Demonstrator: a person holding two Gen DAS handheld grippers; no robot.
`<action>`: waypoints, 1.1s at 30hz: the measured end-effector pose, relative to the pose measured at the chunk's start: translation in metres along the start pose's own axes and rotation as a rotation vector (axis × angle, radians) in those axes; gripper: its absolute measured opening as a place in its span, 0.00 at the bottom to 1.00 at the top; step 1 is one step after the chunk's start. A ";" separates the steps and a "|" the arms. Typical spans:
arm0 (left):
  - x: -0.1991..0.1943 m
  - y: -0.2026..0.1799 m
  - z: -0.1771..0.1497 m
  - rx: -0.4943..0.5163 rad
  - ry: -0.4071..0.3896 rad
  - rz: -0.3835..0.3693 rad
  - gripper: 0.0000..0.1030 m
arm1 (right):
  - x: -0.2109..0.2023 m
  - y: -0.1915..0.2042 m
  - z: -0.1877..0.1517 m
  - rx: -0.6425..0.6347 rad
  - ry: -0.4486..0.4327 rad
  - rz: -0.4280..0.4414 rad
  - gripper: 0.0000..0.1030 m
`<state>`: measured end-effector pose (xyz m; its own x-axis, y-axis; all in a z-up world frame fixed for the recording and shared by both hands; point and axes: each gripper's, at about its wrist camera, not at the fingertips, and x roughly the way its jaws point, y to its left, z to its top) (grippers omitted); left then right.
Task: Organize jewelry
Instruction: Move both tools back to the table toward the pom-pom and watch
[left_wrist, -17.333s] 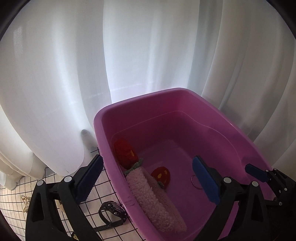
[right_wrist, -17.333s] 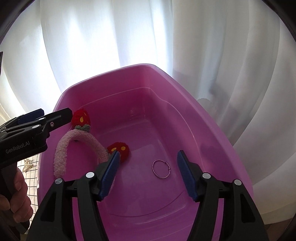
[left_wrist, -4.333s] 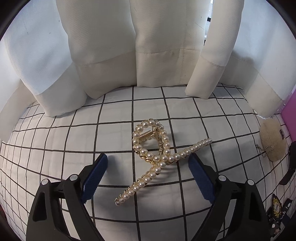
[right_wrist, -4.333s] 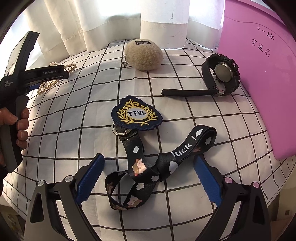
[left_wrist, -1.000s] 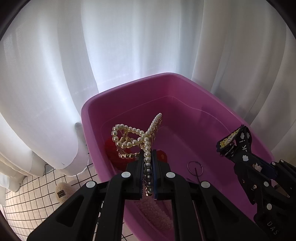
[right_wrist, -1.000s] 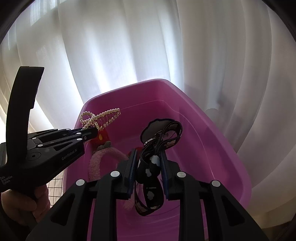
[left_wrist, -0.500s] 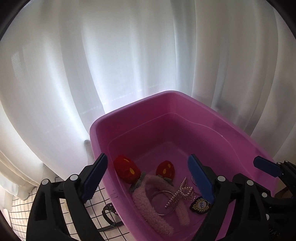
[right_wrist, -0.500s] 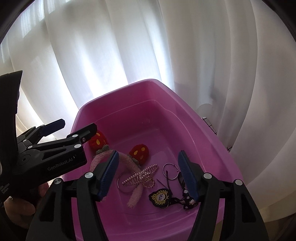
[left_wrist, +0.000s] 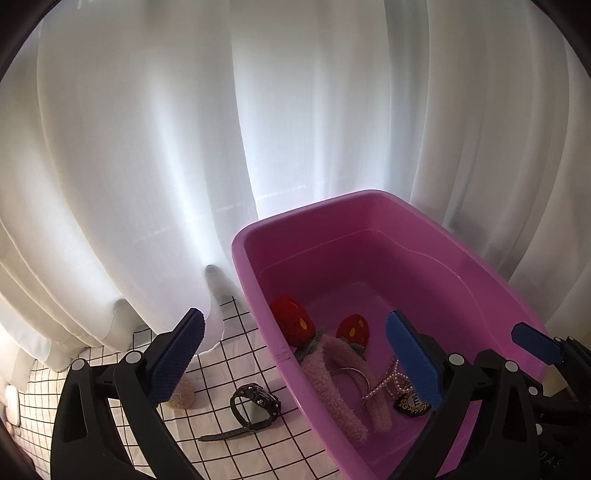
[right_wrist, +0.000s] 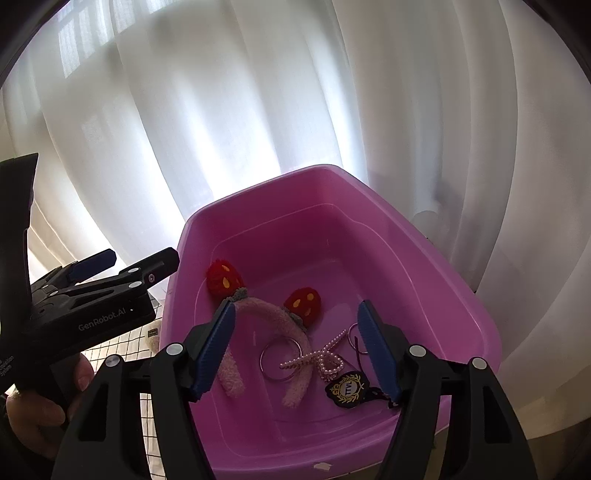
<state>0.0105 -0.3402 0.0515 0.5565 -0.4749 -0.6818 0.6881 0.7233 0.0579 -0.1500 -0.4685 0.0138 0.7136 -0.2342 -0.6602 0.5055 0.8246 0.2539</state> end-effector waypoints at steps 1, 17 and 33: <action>-0.003 0.004 -0.001 -0.009 0.006 0.000 0.94 | 0.000 0.002 -0.001 0.001 0.001 0.004 0.65; -0.054 0.091 -0.040 -0.094 0.028 0.068 0.94 | -0.014 0.080 -0.023 -0.084 0.030 0.044 0.67; -0.066 0.205 -0.098 -0.203 0.083 0.175 0.94 | 0.003 0.171 -0.055 -0.142 0.093 0.106 0.67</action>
<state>0.0692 -0.1119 0.0371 0.6129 -0.2971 -0.7322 0.4730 0.8802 0.0387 -0.0876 -0.3002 0.0164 0.7081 -0.0994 -0.6991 0.3520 0.9080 0.2274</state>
